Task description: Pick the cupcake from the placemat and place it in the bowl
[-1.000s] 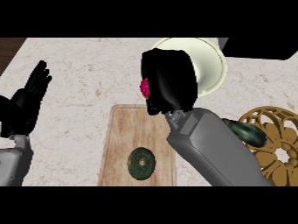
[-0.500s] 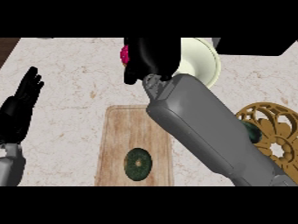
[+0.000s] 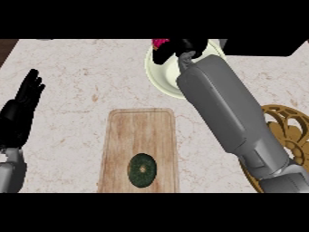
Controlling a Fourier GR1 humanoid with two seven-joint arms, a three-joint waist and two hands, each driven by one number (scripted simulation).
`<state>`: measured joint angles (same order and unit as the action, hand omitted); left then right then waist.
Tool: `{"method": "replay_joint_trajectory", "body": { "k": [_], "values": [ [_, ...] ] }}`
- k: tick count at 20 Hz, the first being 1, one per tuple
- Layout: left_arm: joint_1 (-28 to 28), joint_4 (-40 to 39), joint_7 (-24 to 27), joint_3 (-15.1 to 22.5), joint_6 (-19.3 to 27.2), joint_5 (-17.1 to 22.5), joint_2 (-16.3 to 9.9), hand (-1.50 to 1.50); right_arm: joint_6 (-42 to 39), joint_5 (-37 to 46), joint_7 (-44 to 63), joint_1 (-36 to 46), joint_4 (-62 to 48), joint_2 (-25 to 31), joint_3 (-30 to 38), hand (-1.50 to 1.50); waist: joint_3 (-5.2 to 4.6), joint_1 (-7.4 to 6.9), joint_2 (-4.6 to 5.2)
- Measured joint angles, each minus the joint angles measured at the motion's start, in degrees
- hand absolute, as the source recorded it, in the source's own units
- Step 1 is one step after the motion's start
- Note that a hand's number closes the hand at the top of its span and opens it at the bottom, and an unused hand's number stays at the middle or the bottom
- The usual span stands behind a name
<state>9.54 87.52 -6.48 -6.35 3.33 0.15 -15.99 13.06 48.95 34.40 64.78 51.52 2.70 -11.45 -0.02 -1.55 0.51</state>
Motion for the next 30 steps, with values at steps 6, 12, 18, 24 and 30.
{"method": "replay_joint_trajectory", "body": {
  "k": [6, 12, 18, 24, 30],
  "values": [
    [-0.4, 1.1, -0.5, 1.0, 0.8, -1.3, 1.3, 0.0, 5.9, -1.2, -9.9, 4.0, -14.2, 0.7, 5.3, 1.5, 0.02, -0.38, 0.14],
    [0.3, 1.0, -0.6, 1.4, 1.0, -1.6, 1.9, 0.0, 2.7, -1.0, -10.7, 4.8, -25.8, 3.5, 7.6, -1.5, -0.02, -0.85, 0.44],
    [0.8, 1.7, -1.5, 0.9, 0.1, -1.2, 1.2, 0.0, -0.8, -4.7, -18.4, 4.4, -33.3, 6.2, 12.0, -1.5, 0.05, -1.4, 0.68],
    [0.4, 1.3, -1.1, 0.4, 0.2, -1.1, 1.4, 0.0, 1.1, -13.7, -28.3, 2.9, -31.5, 6.4, 20.8, -1.5, 0.15, -0.94, 0.57],
    [0.0, 1.7, -1.5, 0.1, 0.0, -1.1, 1.0, 0.0, 2.6, -26.2, -36.8, 1.2, -26.5, 7.6, 32.6, -1.5, 0.18, -0.07, 0.22]
  ]
}}
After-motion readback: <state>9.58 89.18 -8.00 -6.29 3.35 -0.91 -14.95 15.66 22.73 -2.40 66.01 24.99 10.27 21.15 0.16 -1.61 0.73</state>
